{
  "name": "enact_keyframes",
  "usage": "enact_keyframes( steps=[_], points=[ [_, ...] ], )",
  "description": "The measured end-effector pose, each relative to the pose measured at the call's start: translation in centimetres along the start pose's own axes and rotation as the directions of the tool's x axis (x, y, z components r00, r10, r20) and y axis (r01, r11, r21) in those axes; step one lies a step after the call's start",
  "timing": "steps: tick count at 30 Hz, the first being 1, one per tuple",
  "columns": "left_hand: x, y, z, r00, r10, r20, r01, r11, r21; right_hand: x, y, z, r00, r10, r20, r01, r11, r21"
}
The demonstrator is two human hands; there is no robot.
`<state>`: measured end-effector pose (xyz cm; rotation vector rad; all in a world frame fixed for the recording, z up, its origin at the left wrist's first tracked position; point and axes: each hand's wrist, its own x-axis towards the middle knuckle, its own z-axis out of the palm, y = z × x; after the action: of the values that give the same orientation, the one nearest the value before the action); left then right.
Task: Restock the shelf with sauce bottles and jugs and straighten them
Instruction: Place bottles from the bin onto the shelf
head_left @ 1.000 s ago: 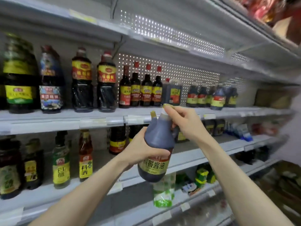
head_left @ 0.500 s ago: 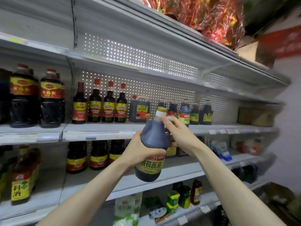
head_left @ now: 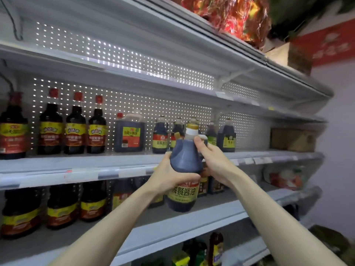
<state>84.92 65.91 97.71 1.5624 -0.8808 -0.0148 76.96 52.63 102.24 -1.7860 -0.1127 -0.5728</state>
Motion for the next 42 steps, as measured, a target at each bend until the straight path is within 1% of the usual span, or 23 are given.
enact_keyframes(
  steps=[2,5,9,15,19,22,30,32,36,42],
  points=[
    [3.5,-0.6,1.5,1.000,0.003,-0.012,-0.003,1.000,-0.009,2.9,0.6,-2.3,0.999,-0.032,-0.025,0.031,0.999,-0.032],
    [8.1,-1.3,2.9,1.000,0.018,0.010,-0.018,1.000,-0.019,6.7,1.6,-5.2,0.998,-0.061,-0.032,0.060,0.998,-0.026],
    [12.3,-2.5,3.5,1.000,0.003,0.023,-0.003,1.000,-0.004,11.1,3.3,-7.4,0.998,-0.050,0.034,0.050,0.999,0.001],
    [18.1,-3.2,2.6,1.000,-0.019,-0.005,0.019,0.999,0.025,18.2,4.8,-9.0,0.990,-0.087,0.107,0.081,0.995,0.058],
    [21.3,-3.6,2.0,0.996,-0.019,-0.090,0.026,0.997,0.078,22.9,5.9,-9.2,0.980,-0.125,0.155,0.106,0.986,0.128],
    [23.4,-4.4,1.5,0.989,-0.046,-0.139,0.060,0.993,0.102,26.2,7.1,-9.1,0.967,-0.152,0.205,0.116,0.977,0.177],
    [27.6,-6.8,1.3,0.954,-0.084,-0.287,0.137,0.976,0.169,32.8,10.3,-8.8,0.935,-0.189,0.300,0.131,0.970,0.205],
    [28.2,-7.3,1.1,0.947,-0.092,-0.307,0.154,0.970,0.186,34.1,11.1,-8.5,0.928,-0.189,0.320,0.120,0.967,0.224],
    [29.3,-8.2,0.7,0.941,-0.126,-0.315,0.198,0.958,0.208,35.6,12.3,-8.2,0.925,-0.158,0.346,0.095,0.977,0.193],
    [30.4,-9.4,-0.2,0.929,-0.192,-0.316,0.263,0.944,0.198,36.6,12.8,-7.3,0.932,-0.113,0.345,0.049,0.981,0.190]
  ],
)
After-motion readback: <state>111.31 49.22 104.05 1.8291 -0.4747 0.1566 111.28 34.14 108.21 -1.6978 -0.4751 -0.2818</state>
